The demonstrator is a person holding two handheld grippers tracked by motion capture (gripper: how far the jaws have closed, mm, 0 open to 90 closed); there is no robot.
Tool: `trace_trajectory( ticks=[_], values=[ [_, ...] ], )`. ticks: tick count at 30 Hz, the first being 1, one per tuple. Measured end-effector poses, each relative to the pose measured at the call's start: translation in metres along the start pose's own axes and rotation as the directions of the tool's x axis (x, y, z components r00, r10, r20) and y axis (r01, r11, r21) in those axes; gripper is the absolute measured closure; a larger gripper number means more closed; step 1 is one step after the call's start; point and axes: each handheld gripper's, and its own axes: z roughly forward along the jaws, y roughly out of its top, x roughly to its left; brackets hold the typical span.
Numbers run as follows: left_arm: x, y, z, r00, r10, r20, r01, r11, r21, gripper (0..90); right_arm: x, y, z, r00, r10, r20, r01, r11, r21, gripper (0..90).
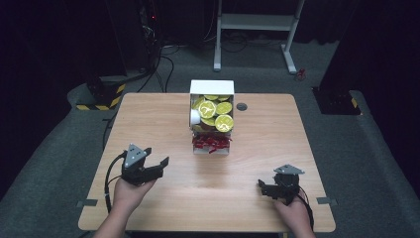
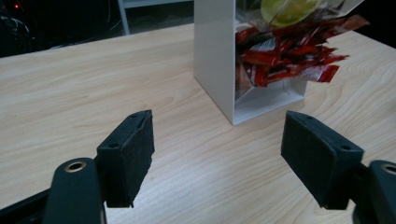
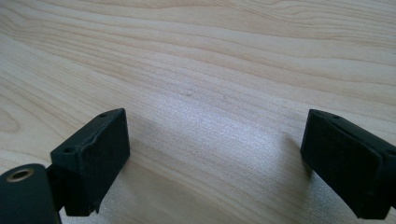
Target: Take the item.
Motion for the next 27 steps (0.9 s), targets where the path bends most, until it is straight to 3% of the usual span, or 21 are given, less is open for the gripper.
trace_trajectory(
  ticks=[8, 13, 27],
  values=[
    [-0.004, 0.012, -0.005, 0.9999, 0.0, 0.01, 0.0, 0.9997, -0.026, 27.2, 0.0, 0.0, 0.0, 1.0, -0.006, 0.001, 0.006, 1.0, 0.0, 8.0],
    [-0.008, 0.019, -0.009, 0.9997, 0.024, 0.007, -0.024, 0.9981, -0.057, 28.9, 0.0, 0.0, 0.0, 1.0, -0.008, 0.001, 0.008, 1.0, 0.0, 7.9],
    [-0.015, 0.041, -0.01, 0.9987, 0.044, 0.027, -0.041, 0.9955, -0.085, 28.9, 0.002, 0.0, 0.0, 1.0, -0.001, 0.005, 0.001, 1.0, 0.002, 8.4]
  ],
)
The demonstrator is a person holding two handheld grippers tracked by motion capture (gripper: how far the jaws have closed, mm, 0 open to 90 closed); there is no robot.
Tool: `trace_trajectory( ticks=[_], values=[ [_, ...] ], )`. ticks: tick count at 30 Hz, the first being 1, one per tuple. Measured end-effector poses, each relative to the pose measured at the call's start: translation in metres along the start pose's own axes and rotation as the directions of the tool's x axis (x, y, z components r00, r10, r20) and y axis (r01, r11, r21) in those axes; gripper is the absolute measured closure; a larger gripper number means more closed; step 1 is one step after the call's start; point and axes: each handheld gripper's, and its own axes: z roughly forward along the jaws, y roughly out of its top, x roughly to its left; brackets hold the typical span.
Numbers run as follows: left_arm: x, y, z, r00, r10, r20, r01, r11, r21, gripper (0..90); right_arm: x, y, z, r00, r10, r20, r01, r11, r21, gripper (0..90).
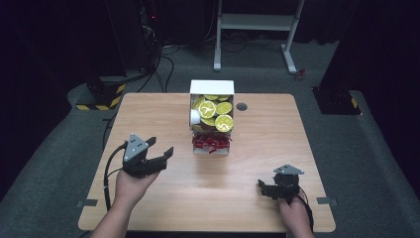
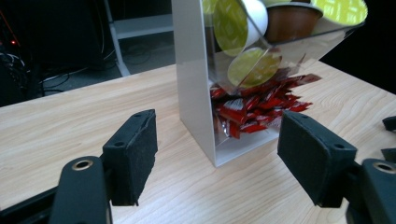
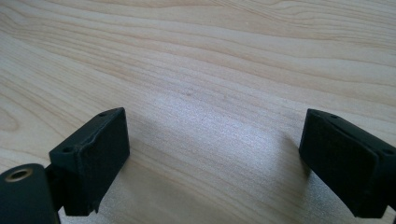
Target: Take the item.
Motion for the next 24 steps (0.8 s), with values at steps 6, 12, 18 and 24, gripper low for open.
trace_trajectory(
  ticks=[6, 12, 18, 24],
  values=[
    [-0.005, 0.011, 0.002, 0.9997, 0.018, 0.018, -0.018, 0.9998, -0.006, 29.0, 0.0, 0.0, 0.0, 1.0, -0.003, -0.002, 0.003, 1.0, 0.0, 8.2],
    [-0.009, 0.021, 0.004, 0.999, 0.03, 0.034, -0.03, 0.9995, -0.009, 31.0, 0.0, 0.0, 0.0, 1.0, -0.003, -0.002, 0.003, 1.0, 0.0, 8.2],
    [-0.01, 0.03, 0.007, 0.9988, 0.033, 0.035, -0.032, 0.9992, -0.024, 29.1, 0.0, 0.0, 0.0, 1.0, -0.003, -0.002, 0.003, 1.0, 0.0, 8.2],
    [-0.013, 0.037, 0.009, 0.9983, 0.038, 0.045, -0.037, 0.9988, -0.032, 28.6, 0.0, 0.0, 0.0, 1.0, -0.003, -0.004, 0.003, 1.0, 0.0, 8.2]
  ],
)
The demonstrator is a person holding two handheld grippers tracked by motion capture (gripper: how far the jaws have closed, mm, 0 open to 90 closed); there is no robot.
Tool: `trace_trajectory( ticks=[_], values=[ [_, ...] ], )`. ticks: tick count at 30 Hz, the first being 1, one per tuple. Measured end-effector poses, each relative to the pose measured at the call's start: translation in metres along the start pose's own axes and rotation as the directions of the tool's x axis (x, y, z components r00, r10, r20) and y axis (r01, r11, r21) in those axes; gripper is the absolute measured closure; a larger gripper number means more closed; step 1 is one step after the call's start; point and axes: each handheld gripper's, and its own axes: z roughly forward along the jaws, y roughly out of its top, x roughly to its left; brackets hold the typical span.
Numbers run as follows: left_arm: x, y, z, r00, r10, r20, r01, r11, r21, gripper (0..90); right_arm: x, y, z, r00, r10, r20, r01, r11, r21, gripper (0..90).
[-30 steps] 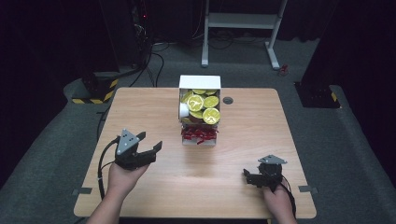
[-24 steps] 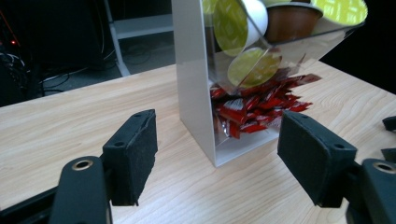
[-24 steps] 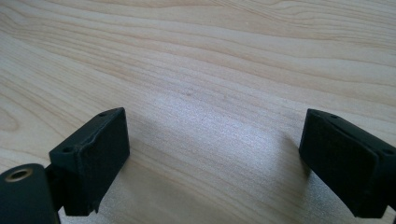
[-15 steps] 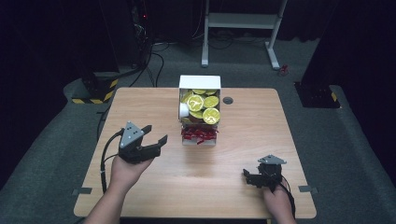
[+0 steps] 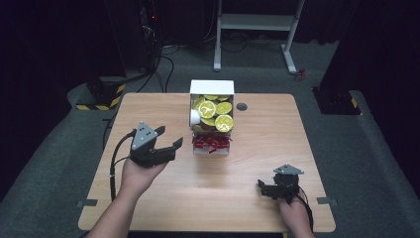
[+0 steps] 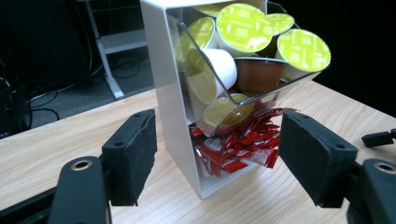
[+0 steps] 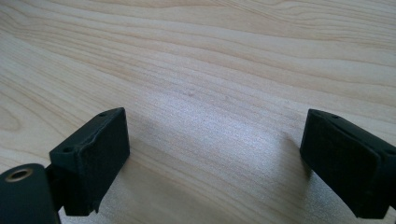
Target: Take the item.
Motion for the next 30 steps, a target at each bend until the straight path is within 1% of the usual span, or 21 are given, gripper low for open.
trace_trajectory(
  ticks=[7, 12, 17, 20, 24, 28, 30],
  values=[
    [-0.001, 0.006, 0.004, 1.0, 0.008, 0.004, -0.008, 0.9999, -0.008, 28.4, 0.0, 0.0, 0.0, 1.0, 0.0, -0.002, 0.0, 1.0, 0.0, 8.2],
    [-0.005, 0.012, 0.008, 0.9998, 0.015, 0.013, -0.015, 0.9998, -0.016, 28.2, 0.0, 0.0, 0.0, 1.0, 0.0, -0.003, 0.0, 1.0, 0.0, 8.2],
    [-0.007, 0.019, 0.012, 0.9998, 0.016, 0.015, -0.016, 0.9996, -0.022, 27.2, 0.0, 0.0, 0.0, 1.0, 0.001, -0.004, -0.001, 1.0, 0.001, 8.2],
    [-0.008, 0.022, 0.014, 0.9996, 0.011, 0.024, -0.01, 0.9995, -0.03, 27.2, 0.0, 0.0, 0.0, 1.0, 0.001, -0.003, -0.001, 1.0, 0.0, 8.2],
    [-0.008, 0.024, 0.019, 0.9995, 0.02, 0.025, -0.019, 0.9994, -0.028, 27.2, 0.0, 0.0, 0.0, 1.0, 0.002, -0.004, -0.002, 1.0, 0.0, 8.2],
    [-0.009, 0.026, 0.023, 0.9993, 0.011, 0.034, -0.01, 0.9996, -0.025, 27.2, 0.0, 0.0, 0.0, 1.0, 0.003, -0.004, -0.003, 1.0, -0.001, 8.2],
    [-0.009, 0.027, 0.026, 0.9993, 0.018, 0.034, -0.017, 0.9995, -0.026, 27.1, 0.0, 0.0, 0.0, 1.0, 0.003, -0.004, -0.003, 1.0, -0.001, 8.2]
  ],
)
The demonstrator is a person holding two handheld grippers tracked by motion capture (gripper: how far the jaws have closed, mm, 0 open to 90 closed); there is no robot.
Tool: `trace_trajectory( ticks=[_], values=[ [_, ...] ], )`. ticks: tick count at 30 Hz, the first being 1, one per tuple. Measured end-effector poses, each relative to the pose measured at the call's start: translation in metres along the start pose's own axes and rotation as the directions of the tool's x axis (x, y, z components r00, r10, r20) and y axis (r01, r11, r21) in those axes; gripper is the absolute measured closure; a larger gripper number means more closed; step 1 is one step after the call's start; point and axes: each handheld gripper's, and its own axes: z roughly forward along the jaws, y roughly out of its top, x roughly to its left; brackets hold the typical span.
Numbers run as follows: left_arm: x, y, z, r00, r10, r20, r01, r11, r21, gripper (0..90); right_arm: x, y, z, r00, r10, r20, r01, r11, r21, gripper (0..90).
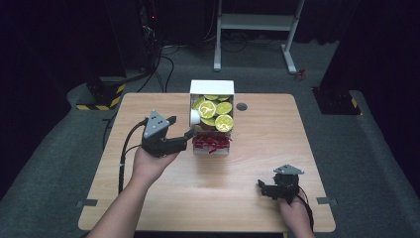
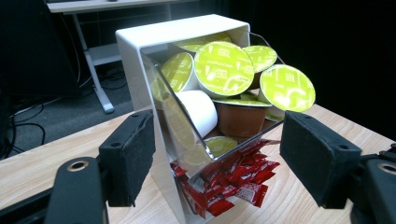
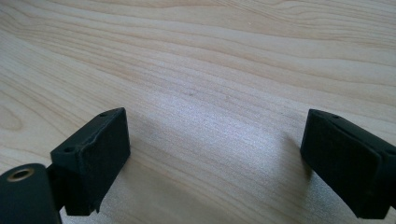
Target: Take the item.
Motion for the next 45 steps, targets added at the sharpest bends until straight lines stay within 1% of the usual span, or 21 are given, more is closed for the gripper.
trace_trajectory(
  ticks=[5, 7, 16, 19, 22, 25, 31, 32, 33, 34, 36, 40, 43, 44, 45],
  values=[
    [0.0, 0.005, 0.007, 0.9999, -0.01, 0.009, 0.01, 1.0, 0.001, 27.0, 0.0, 0.0, 0.0, 1.0, 0.0, 0.0, 0.0, 1.0, 0.0, 8.2],
    [-0.001, 0.008, 0.01, 0.9999, -0.005, 0.013, 0.005, 1.0, -0.003, 27.0, 0.0, 0.0, 0.0, 1.0, 0.0, 0.0, 0.0, 1.0, 0.0, 8.2],
    [-0.001, 0.014, 0.023, 0.9999, -0.008, 0.012, 0.008, 1.0, -0.001, 26.6, 0.0, 0.0, 0.0, 1.0, -0.001, 0.001, 0.001, 1.0, 0.0, 8.2],
    [-0.001, 0.015, 0.028, 0.9997, -0.018, 0.014, 0.018, 0.9998, -0.001, 26.6, 0.0, 0.0, 0.0, 1.0, -0.001, 0.001, 0.001, 1.0, 0.001, 8.2],
    [-0.001, 0.016, 0.032, 0.9997, -0.019, 0.014, 0.019, 0.9998, -0.004, 26.6, 0.0, 0.0, 0.0, 1.0, -0.001, -0.001, 0.001, 1.0, 0.002, 8.2],
    [-0.001, 0.017, 0.039, 0.9998, -0.019, 0.01, 0.019, 0.9998, 0.007, 26.5, 0.0, 0.0, 0.0, 1.0, -0.001, 0.001, 0.001, 1.0, 0.001, 8.2],
    [-0.004, 0.024, 0.049, 0.9999, -0.009, 0.01, 0.008, 0.9999, 0.007, 26.5, 0.0, 0.0, 0.0, 1.0, -0.001, 0.0, 0.001, 1.0, 0.001, 8.2],
    [-0.005, 0.026, 0.05, 1.0, -0.005, 0.006, 0.005, 1.0, 0.003, 27.1, 0.0, 0.0, 0.0, 1.0, -0.001, 0.001, 0.001, 1.0, 0.001, 8.2],
    [-0.005, 0.027, 0.051, 1.0, -0.005, 0.004, 0.005, 1.0, 0.004, 29.5, 0.0, 0.0, 0.0, 1.0, -0.002, 0.0, 0.002, 1.0, 0.002, 8.2],
    [-0.005, 0.028, 0.053, 0.9999, -0.013, 0.0, 0.013, 0.9999, 0.007, 30.2, 0.0, 0.0, 0.0, 1.0, -0.001, 0.0, 0.001, 1.0, 0.001, 8.2],
    [-0.006, 0.03, 0.056, 1.0, -0.01, -0.001, 0.01, 0.9999, 0.008, 33.0, 0.0, 0.0, 0.0, 1.0, -0.001, 0.001, 0.001, 1.0, 0.001, 8.2],
    [-0.005, 0.033, 0.061, 0.9999, -0.013, -0.01, 0.013, 0.9998, 0.013, 35.2, 0.0, 0.0, 0.0, 1.0, -0.001, 0.001, 0.001, 1.0, 0.0, 8.2],
    [-0.005, 0.035, 0.065, 0.9997, -0.008, -0.023, 0.008, 0.9999, 0.012, 39.9, 0.0, 0.0, 0.0, 1.0, -0.001, 0.001, 0.001, 1.0, 0.0, 8.2],
    [-0.004, 0.035, 0.066, 0.9994, -0.016, -0.03, 0.016, 0.9998, 0.013, 44.0, 0.0, 0.0, 0.0, 1.0, -0.002, 0.001, 0.002, 1.0, 0.0, 8.2],
    [-0.003, 0.036, 0.067, 0.9993, -0.019, -0.032, 0.019, 0.9997, 0.018, 45.6, 0.0, 0.0, 0.0, 1.0, 0.001, 0.0, -0.001, 1.0, 0.001, 8.2]
  ],
)
